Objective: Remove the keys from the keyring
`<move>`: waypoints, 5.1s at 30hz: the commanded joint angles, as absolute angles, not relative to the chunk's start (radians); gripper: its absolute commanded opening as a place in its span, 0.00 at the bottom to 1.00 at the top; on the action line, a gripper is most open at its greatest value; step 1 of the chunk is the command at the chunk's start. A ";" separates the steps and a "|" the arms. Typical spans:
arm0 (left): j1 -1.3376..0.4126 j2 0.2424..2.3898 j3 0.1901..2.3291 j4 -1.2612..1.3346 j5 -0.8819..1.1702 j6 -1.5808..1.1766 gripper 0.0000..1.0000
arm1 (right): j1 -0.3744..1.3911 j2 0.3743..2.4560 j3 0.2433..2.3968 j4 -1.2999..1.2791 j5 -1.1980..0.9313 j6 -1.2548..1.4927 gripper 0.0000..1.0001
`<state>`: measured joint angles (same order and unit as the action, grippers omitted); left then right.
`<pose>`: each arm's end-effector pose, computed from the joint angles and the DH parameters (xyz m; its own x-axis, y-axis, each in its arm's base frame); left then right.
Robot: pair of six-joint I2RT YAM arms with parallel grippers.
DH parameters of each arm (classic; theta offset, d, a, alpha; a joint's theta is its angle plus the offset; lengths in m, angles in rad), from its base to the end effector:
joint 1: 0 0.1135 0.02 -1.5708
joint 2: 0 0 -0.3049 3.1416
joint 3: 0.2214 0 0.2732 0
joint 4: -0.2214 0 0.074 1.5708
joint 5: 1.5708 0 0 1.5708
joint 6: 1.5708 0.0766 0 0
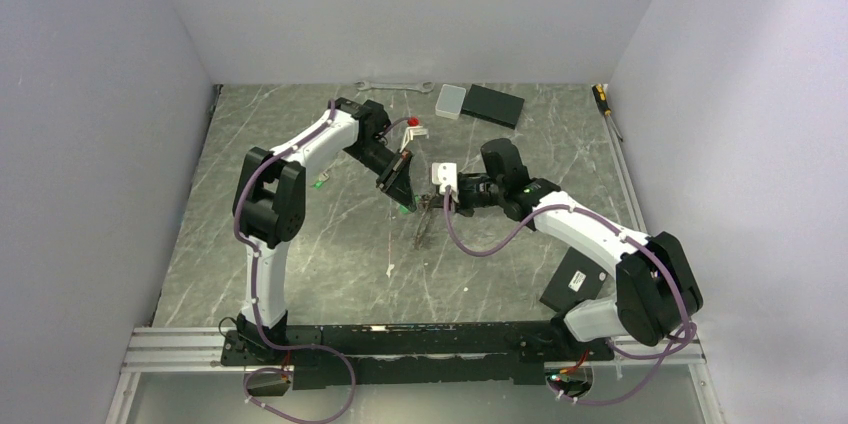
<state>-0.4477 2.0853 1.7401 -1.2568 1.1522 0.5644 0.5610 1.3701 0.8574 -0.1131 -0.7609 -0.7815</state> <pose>0.3644 -0.2526 0.2401 -0.6809 0.5682 -0.4621 0.6089 0.0886 -0.7883 0.2478 0.2181 0.2580 0.2526 -0.4437 -0.8598 -0.9588 0.0047 -0.2841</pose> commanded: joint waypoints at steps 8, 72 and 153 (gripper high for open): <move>-0.453 1.978 1.817 -1.358 1.230 0.649 0.00 | 0.600 1.349 0.844 -0.171 -0.669 -0.841 0.00; -0.595 1.792 1.841 -1.349 0.609 1.215 0.00 | 0.245 1.273 0.912 0.007 -1.148 -0.267 0.41; -0.732 1.860 1.925 -1.286 0.560 0.866 0.00 | 0.450 1.434 0.759 0.382 -1.062 0.232 0.35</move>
